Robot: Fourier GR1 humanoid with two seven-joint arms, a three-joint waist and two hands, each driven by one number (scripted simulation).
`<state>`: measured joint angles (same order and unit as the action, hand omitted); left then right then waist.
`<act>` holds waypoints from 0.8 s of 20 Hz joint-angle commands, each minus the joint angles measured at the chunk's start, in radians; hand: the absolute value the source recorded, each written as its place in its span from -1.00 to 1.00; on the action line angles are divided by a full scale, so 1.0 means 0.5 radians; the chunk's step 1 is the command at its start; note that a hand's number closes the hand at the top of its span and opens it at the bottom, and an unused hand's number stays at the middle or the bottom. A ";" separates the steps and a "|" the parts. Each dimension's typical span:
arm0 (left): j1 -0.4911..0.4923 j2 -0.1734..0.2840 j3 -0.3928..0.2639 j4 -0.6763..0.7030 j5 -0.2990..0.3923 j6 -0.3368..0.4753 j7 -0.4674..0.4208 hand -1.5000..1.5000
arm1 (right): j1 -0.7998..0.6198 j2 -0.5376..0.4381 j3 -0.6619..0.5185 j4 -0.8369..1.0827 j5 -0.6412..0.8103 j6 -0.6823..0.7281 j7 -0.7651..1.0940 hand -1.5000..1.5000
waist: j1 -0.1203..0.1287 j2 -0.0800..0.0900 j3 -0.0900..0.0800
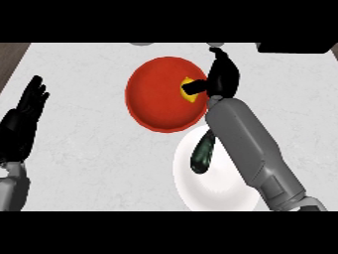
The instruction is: Pick the lemon from the plate and place it in the bowl
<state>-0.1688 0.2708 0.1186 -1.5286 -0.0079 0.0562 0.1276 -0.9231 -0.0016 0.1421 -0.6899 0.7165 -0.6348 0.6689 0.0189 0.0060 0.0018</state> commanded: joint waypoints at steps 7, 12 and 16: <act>-0.008 0.054 0.077 0.003 0.031 -0.016 0.041 0.00 | 0.581 0.003 -0.227 -0.884 -0.648 -0.419 -0.674 -1.00 | -0.075 -0.019 0.001; -0.013 -0.018 0.038 0.015 -0.032 0.053 0.034 0.00 | 1.188 -0.095 -0.120 -1.469 -0.808 -0.178 -0.742 -1.00 | -0.092 -0.024 -0.002; -0.001 0.027 0.071 -0.016 -0.004 -0.002 0.028 0.00 | 1.637 -0.200 -0.118 -1.865 -1.012 0.012 -0.909 -1.00 | -0.086 -0.021 -0.002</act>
<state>-0.1485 0.2773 0.1490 -1.5409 -0.0078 0.0594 0.1386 -0.3138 -0.0768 0.0754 -1.4541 0.2993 -0.6891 0.3139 -0.0203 -0.0058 0.0006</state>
